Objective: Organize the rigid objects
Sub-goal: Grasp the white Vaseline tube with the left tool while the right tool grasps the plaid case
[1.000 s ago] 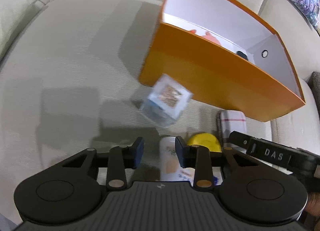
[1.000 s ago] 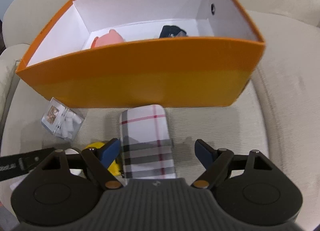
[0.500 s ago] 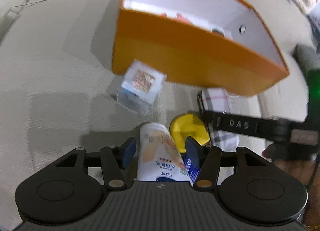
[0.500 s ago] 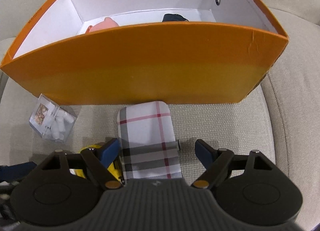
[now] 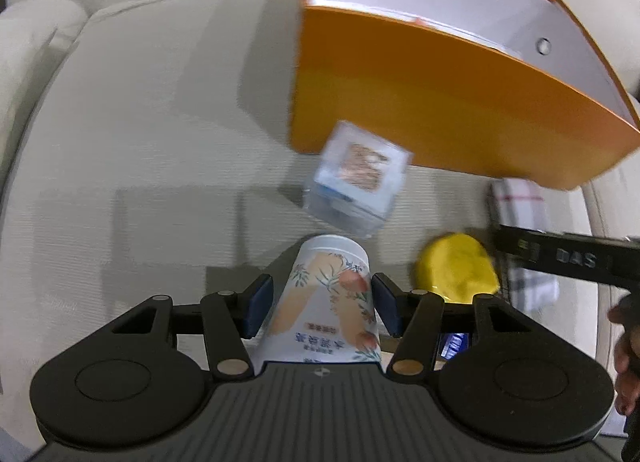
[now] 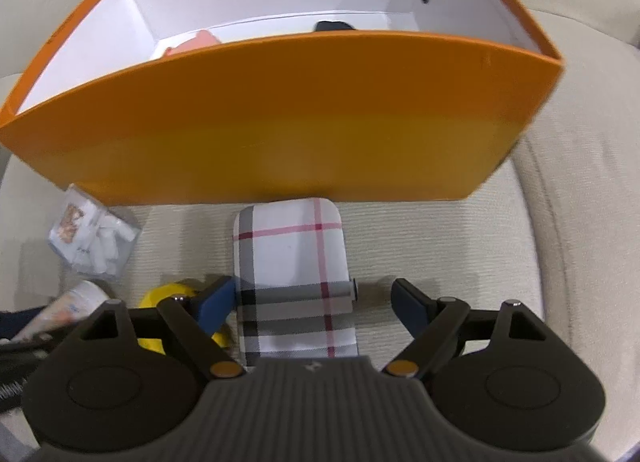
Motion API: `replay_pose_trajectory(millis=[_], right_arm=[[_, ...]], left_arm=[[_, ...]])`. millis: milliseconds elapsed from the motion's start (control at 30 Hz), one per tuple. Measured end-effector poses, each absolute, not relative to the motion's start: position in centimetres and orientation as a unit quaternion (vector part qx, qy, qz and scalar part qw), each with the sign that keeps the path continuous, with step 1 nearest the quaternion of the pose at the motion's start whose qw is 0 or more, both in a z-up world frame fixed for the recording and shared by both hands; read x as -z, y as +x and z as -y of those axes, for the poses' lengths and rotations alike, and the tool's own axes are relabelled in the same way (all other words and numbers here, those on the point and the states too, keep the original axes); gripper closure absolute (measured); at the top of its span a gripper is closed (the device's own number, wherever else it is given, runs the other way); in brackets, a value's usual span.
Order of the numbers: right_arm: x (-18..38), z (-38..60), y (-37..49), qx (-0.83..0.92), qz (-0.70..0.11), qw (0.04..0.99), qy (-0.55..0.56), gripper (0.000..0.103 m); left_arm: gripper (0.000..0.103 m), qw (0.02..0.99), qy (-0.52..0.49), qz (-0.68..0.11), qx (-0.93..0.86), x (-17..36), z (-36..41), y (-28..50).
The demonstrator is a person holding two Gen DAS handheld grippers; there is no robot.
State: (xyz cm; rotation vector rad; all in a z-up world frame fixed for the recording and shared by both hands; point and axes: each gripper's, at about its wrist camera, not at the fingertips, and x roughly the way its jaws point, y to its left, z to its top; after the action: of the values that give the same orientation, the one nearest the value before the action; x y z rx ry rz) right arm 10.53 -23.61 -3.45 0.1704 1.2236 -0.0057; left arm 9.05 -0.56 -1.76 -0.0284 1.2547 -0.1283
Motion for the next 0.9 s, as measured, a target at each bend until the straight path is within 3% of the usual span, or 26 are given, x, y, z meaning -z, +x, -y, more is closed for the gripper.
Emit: replay_pose_trajectory(millis=[667, 800, 833, 900], right_arm=[[4.7, 21.4, 10.1, -0.013, -0.602, 0.798, 0.019, 0.015], [4.3, 22.0, 10.3, -0.016, -0.602, 0.798, 0.024, 0.015], [4.3, 22.2, 10.2, -0.018, -0.601, 0.799, 0.028, 0.016], [3.8, 23.5, 10.2, -0.027, -0.596, 0.801, 0.042, 0.033]], left_arm=[[0.035, 0.788, 0.026, -0.615, 0.032, 4.1, 1.6, 9.3], [0.044, 0.786, 0.022, -0.617, 0.036, 4.2, 1.5, 8.8], [0.044, 0.786, 0.024, -0.616, 0.035, 4.2, 1.5, 8.7], [0.045, 0.787, 0.025, -0.616, 0.035, 4.6, 1.5, 9.1]])
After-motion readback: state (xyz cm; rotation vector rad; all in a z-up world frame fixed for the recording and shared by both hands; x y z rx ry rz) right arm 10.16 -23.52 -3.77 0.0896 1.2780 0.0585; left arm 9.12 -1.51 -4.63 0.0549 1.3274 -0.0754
